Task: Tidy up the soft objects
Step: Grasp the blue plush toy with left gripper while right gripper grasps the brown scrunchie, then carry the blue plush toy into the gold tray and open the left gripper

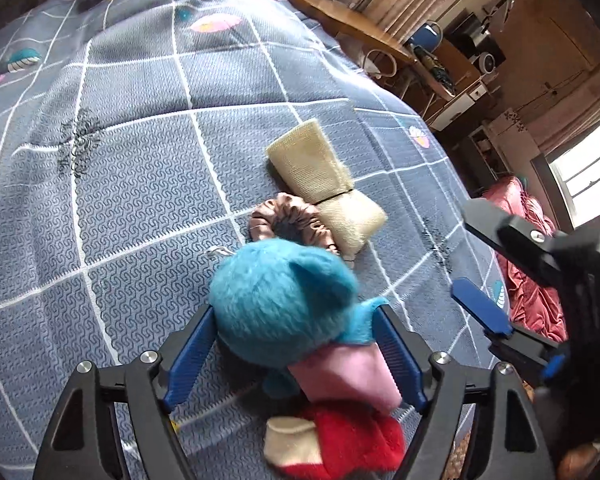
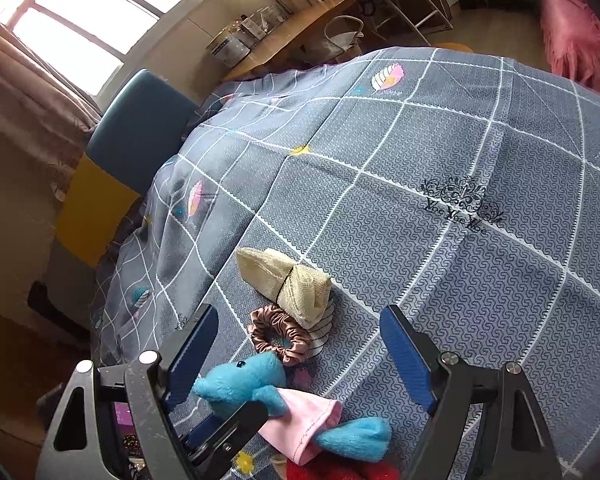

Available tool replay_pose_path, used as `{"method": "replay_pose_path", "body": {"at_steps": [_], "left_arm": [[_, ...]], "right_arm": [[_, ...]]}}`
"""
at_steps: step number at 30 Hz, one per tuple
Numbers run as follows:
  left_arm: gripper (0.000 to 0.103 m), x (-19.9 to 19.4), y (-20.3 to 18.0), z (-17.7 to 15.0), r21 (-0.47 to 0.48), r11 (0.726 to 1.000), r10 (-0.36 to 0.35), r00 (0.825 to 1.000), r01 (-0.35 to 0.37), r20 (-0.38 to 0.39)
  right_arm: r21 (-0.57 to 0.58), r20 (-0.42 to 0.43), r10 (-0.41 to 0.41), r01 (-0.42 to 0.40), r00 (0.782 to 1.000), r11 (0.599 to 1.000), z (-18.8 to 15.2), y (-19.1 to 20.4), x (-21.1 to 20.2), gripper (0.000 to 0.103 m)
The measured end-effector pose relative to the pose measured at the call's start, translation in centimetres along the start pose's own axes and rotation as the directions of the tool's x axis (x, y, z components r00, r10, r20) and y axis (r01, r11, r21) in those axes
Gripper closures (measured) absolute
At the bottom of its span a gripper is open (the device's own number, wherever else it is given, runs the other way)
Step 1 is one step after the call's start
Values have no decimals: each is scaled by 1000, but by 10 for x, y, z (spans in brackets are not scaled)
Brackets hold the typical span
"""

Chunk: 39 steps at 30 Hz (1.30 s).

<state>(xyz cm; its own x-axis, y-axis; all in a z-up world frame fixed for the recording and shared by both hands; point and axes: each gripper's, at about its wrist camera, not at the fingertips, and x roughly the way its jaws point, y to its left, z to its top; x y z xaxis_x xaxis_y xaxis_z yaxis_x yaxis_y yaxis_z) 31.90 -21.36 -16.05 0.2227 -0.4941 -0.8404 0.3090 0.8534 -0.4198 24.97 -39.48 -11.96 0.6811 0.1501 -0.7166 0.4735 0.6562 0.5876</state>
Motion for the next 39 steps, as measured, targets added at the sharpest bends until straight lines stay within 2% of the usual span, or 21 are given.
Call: {"method": "replay_pose_path", "body": {"at_steps": [1, 4, 11, 15, 18, 20, 22, 24, 28, 31, 33, 34, 35, 37, 39], "left_arm": [[40, 2, 4, -2, -15, 1000, 6, 1000, -6, -1], [47, -9, 13, -8, -28, 999, -37, 999, 38, 27], [49, -76, 50, -37, -83, 996, -32, 987, 45, 160], [49, -105, 76, -57, -121, 993, 44, 975, -18, 219], [49, -104, 98, -68, -165, 981, 135, 969, -101, 206], [49, -97, 111, -78, -188, 973, 168, 971, -136, 170], [49, -91, 120, -85, -212, 968, 171, 974, -138, 149], [49, -93, 120, -91, -211, 968, 173, 971, -138, 162], [49, -93, 112, -93, -165, 970, 207, 965, -180, 162], [48, -91, 112, -94, -154, 970, 211, 963, -186, 168], [48, -92, 113, -95, -159, 970, 209, 963, -182, 171], [49, -94, 113, -95, -166, 970, 205, 964, -177, 171], [50, -96, 113, -94, -171, 970, 201, 965, -172, 171], [51, -101, 112, -91, -169, 972, 193, 967, -164, 168], [52, -108, 109, -83, -171, 973, 184, 967, -155, 173]], "right_arm": [[-13, 1, -4, 4, 1000, 1000, -1, 2, 0, 20], [-45, 13, -18, 18, 1000, 999, -2, 7, 0, 20], [-71, 0, -46, 46, 999, 996, -4, 9, 5, 25], [-139, -61, -61, 52, 996, 989, -11, 18, 18, 31], [-201, -119, -90, 65, 989, 977, -20, 25, 31, 33], [-260, -160, -119, 75, 980, 963, -27, 33, 43, 34], [-330, -191, -159, 89, 969, 940, -34, 43, 58, 34], [-399, -211, -213, 115, 954, 910, -39, 53, 74, 34], [-475, -157, -297, 192, 942, 859, -37, 66, 96, 34], [-518, -161, -313, 190, 936, 834, -38, 68, 109, 36], [-569, -126, -344, 217, 931, 794, -44, 71, 110, 53], [-578, -143, -322, 185, 936, 795, -46, 73, 109, 81], [-572, -161, -302, 161, 940, 804, -47, 74, 107, 88], [-592, -159, -296, 149, 942, 792, -51, 77, 104, 89], [-593, -191, -270, 108, 944, 798, -53, 78, 104, 90]]}}
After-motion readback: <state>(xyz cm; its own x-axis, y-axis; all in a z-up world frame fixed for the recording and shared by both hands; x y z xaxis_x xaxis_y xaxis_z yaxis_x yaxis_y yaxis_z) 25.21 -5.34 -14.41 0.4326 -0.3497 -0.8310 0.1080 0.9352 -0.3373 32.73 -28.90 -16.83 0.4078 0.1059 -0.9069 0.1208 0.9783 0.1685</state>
